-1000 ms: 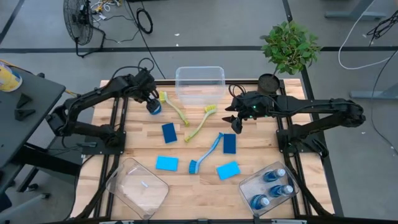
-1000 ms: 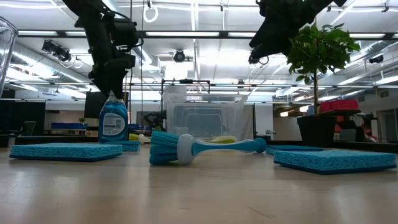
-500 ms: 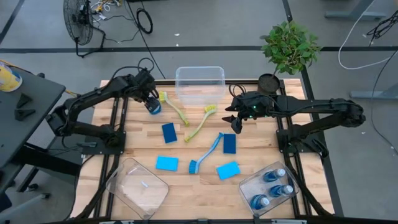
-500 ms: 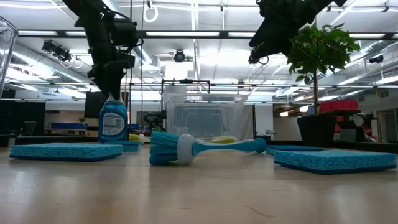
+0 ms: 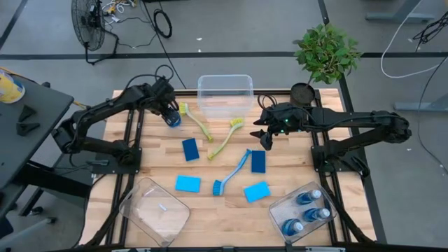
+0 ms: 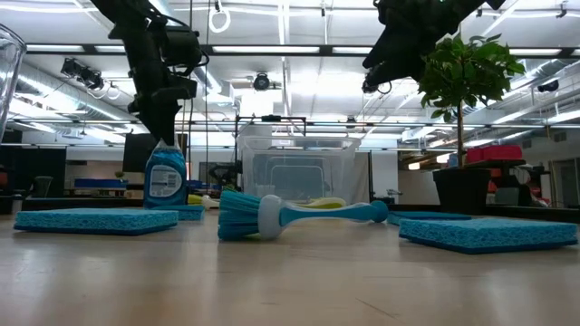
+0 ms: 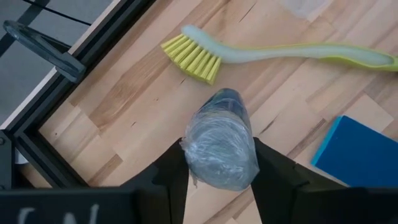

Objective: Pick & Place Kitchen Sink Supplies
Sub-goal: Put the blue dishwashing liquid into the bottom right transparent bin

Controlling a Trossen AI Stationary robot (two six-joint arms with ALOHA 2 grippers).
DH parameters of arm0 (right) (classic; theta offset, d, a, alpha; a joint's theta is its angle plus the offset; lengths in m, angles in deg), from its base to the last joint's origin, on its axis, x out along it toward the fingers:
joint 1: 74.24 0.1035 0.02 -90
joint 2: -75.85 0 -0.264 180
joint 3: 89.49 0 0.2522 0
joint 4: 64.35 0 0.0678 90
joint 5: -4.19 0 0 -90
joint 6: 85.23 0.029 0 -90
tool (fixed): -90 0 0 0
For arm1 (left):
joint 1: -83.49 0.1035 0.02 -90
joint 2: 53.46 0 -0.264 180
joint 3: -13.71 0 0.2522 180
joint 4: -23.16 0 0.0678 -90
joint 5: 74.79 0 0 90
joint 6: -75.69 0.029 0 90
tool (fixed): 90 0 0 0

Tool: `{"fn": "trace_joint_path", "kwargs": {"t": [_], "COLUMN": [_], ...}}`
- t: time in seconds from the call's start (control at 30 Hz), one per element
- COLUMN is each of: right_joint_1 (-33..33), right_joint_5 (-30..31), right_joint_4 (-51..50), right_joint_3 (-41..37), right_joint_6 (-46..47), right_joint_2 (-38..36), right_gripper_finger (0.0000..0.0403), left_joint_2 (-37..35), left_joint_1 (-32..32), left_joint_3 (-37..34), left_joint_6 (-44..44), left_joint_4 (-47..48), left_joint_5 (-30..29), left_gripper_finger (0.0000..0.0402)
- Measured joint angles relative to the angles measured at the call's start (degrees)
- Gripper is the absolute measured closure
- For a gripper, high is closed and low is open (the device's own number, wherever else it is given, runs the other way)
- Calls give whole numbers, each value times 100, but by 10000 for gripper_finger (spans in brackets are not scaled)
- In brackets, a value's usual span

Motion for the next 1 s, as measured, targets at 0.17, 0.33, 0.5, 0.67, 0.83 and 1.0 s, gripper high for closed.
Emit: {"fn": "trace_joint_path", "kwargs": {"t": [0.17,0.33,0.5,0.67,0.83,1.0], "right_joint_1": [0,0,0,0,0,0], "right_joint_5": [0,0,-1,-12,-17,-11], "right_joint_4": [0,0,35,288,387,387], "right_joint_3": [0,0,0,0,0,0], "right_joint_6": [-44,-151,-174,-195,-199,-200], "right_joint_2": [0,0,0,-31,-165,-377], "right_gripper_finger": [160,160,160,160,160,160], "left_joint_2": [16,14,11,11,11,-4], "left_joint_1": [2,-2,-13,-213,-632,-1162], "left_joint_3": [109,568,1172,1795,2364,2709], "left_joint_6": [105,152,155,153,155,151], "left_joint_4": [126,303,568,613,556,355], "left_joint_5": [-27,-28,130,551,768,890], "left_gripper_finger": [260,260,261,261,262,262]}}
